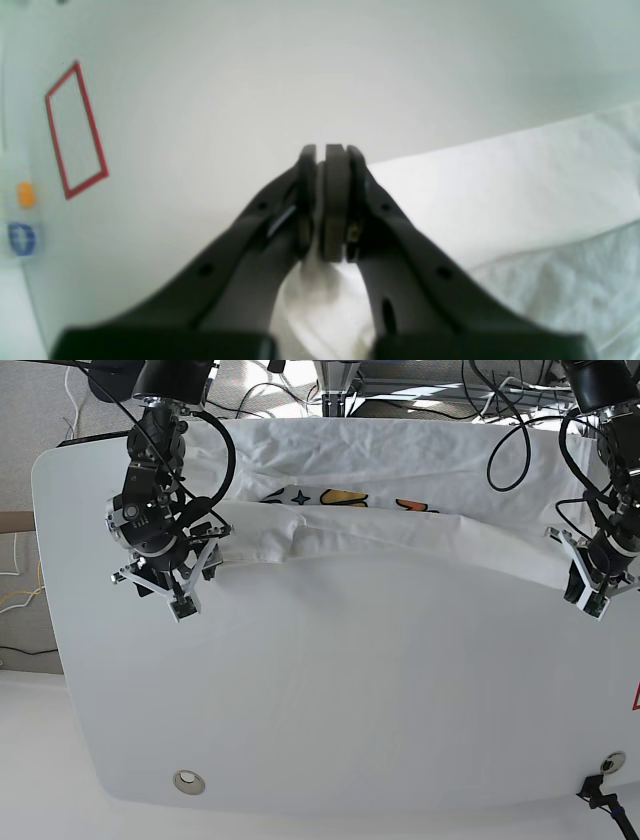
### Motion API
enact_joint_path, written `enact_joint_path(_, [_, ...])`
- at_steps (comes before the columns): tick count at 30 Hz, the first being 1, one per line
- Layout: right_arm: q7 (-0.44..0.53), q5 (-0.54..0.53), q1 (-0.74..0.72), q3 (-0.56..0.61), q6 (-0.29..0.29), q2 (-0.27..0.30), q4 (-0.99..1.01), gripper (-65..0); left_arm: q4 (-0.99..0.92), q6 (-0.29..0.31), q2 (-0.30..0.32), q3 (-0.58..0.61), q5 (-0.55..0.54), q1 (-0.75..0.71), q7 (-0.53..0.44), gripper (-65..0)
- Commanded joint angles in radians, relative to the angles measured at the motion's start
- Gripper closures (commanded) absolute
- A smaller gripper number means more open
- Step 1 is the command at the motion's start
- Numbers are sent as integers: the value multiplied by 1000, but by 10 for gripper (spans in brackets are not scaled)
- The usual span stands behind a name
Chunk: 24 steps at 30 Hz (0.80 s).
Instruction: Fold the T-shirt properly
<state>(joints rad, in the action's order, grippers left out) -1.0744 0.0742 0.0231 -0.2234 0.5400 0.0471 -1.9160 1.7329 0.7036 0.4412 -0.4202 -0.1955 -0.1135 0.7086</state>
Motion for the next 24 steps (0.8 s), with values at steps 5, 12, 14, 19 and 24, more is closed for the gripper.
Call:
enact_joint_path(5, [20,-6,-12,-3,-5,3,-17,-348,26,-5,14,-7,-3,2,-172,0])
enact_joint_path(12, [20,-6,-12,-1,-5,1,-17,-348,28,-5,15,-7,-5,-35,-180,0])
enact_joint_path(14, [20,-6,-12,0,-5,1,-17,-348,42,-5,15,-7,-3,-67,-234,0])
enact_joint_path(19, [20,-4,-12,0,-5,-14,-17,-348,86,-5,44,-3,-3,-185,-326,0])
enact_joint_path(24, [20,-4,-12,0,-5,-17,-17,-348,103,-5,72,-12,-5,-240,-329,0])
